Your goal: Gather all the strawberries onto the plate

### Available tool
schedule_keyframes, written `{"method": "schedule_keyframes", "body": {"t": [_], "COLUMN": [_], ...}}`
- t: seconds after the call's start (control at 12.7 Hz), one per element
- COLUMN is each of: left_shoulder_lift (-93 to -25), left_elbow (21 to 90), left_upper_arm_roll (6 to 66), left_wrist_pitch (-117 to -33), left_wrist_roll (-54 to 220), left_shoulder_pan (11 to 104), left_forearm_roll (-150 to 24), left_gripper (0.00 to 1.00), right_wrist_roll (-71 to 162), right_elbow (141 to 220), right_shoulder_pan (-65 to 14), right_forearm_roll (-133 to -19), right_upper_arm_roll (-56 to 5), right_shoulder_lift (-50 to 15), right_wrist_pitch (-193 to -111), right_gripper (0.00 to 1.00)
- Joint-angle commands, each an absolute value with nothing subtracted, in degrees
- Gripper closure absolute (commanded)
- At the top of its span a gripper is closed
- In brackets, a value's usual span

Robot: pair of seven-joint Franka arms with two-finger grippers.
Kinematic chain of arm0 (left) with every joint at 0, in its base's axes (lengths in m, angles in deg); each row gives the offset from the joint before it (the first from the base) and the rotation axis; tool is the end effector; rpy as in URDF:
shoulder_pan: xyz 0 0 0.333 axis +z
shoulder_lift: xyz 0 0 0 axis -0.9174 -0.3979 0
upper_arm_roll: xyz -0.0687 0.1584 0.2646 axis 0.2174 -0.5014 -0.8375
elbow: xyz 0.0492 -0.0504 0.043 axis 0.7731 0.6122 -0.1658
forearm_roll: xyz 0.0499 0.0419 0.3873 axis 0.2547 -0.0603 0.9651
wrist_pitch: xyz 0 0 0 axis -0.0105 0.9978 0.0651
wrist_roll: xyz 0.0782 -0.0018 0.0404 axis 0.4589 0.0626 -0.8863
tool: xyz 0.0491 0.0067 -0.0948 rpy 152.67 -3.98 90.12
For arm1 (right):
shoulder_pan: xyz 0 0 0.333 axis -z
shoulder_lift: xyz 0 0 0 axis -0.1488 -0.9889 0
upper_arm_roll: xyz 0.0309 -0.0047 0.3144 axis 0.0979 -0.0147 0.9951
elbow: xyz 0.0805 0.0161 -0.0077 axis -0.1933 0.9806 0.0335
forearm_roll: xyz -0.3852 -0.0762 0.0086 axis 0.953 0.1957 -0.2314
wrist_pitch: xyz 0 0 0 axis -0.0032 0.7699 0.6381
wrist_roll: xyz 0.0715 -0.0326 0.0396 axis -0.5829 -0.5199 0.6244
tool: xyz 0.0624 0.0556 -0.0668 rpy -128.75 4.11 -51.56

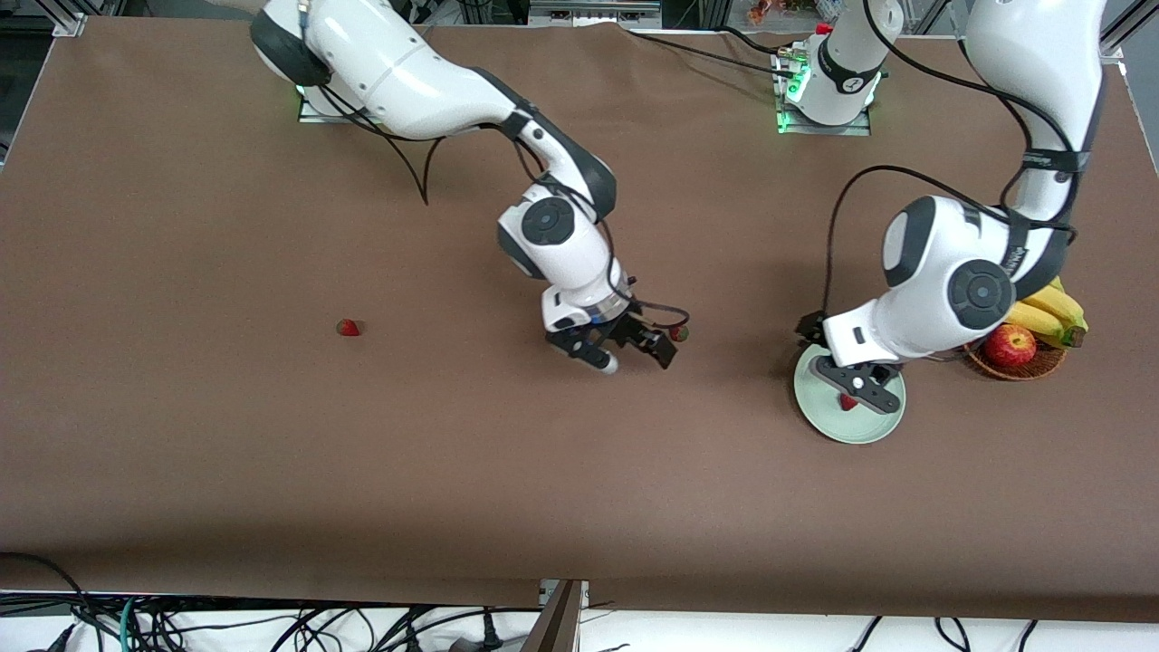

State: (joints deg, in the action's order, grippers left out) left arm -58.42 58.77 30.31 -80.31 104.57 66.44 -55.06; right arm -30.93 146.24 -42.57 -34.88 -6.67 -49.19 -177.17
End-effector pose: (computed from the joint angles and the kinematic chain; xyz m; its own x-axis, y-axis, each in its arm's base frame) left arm 0.6277 -0.1324 0.3049 0.8948 -0.4432 -0.0534 -0.4337 -0.8915 0.1310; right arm 0.5929 0.5417 0.2758 0.8728 -0.4880 0.0037 -0.4467 -0.8019 -0.3968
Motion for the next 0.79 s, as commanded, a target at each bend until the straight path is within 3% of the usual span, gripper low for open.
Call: {"method": "schedule_keyframes", "body": {"t": [0.0, 0.24, 0.71], "left_shoulder_lift": [-58.96, -61.24, -69.94], "left_elbow": [59.99, 60.78, 60.78], "left_upper_arm_roll": [33.29, 33.31, 32.87], "left_wrist_pitch": [-80.88, -86.05, -97.49], "left_wrist_roll": [94.76, 83.08, 68.11], "left_shoulder_pan": [65.94, 60.77, 52.59], "left_forearm_roll": [-57.31, -57.31, -56.52], "left_gripper": [0.00, 0.00, 0.00], "right_wrist_roll": [-13.48, 2.65, 23.03], "right_elbow": [148.93, 157.16, 175.10], "right_shoulder_pan": [-36.88, -30.98, -22.45], "right_forearm_roll": [-34.88, -34.97, -34.62], "right_upper_arm_roll": [-5.38, -5.47, -8.97], "right_shoulder_lift": [-42.85, -36.09, -26.76], "right_wrist_pitch": [-159.38, -152.99, -152.54], "right_gripper": [0.00, 0.00, 0.00]}}
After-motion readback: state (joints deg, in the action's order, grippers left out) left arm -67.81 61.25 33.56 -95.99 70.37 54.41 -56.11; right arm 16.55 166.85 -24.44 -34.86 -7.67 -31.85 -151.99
